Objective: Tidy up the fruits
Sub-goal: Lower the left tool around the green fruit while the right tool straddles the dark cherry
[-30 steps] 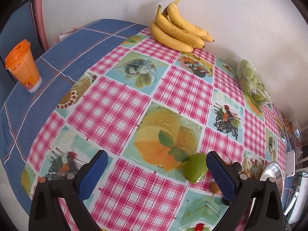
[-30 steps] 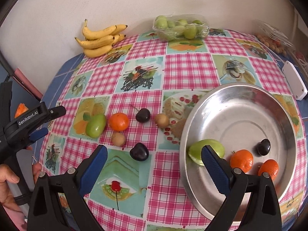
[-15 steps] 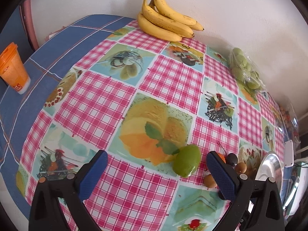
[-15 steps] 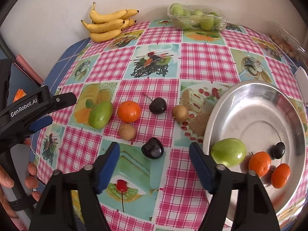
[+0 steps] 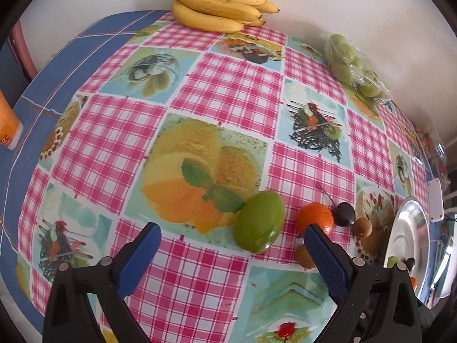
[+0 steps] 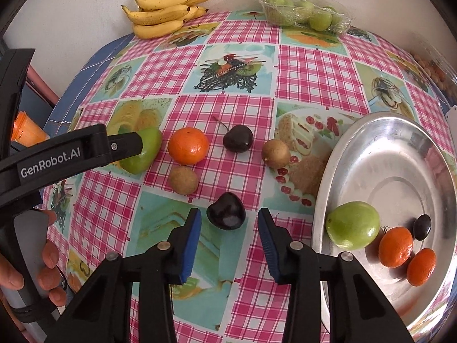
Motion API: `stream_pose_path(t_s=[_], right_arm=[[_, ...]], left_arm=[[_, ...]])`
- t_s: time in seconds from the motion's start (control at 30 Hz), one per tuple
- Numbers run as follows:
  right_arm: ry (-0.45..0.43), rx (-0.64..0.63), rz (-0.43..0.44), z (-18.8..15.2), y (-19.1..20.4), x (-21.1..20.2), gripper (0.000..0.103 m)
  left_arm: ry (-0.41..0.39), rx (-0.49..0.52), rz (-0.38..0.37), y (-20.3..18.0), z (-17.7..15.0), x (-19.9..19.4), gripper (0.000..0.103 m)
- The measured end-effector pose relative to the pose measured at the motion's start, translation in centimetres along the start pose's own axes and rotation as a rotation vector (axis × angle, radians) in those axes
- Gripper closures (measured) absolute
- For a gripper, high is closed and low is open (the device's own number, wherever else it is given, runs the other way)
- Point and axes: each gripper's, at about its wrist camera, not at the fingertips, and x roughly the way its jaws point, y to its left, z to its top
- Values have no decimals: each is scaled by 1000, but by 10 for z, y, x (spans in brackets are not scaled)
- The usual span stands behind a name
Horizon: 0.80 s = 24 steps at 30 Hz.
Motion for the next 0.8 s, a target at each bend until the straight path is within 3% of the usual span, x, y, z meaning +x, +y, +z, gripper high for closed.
stream_pose_path(t_s=[0.3,0.8], right_arm=[[25,-6,3,2,0,10,61],[26,-17,-4,6,2,15,67]], left_arm=[[-11,59,-5,-15,3,7,12],[31,28,-29,-14,1,22,34]])
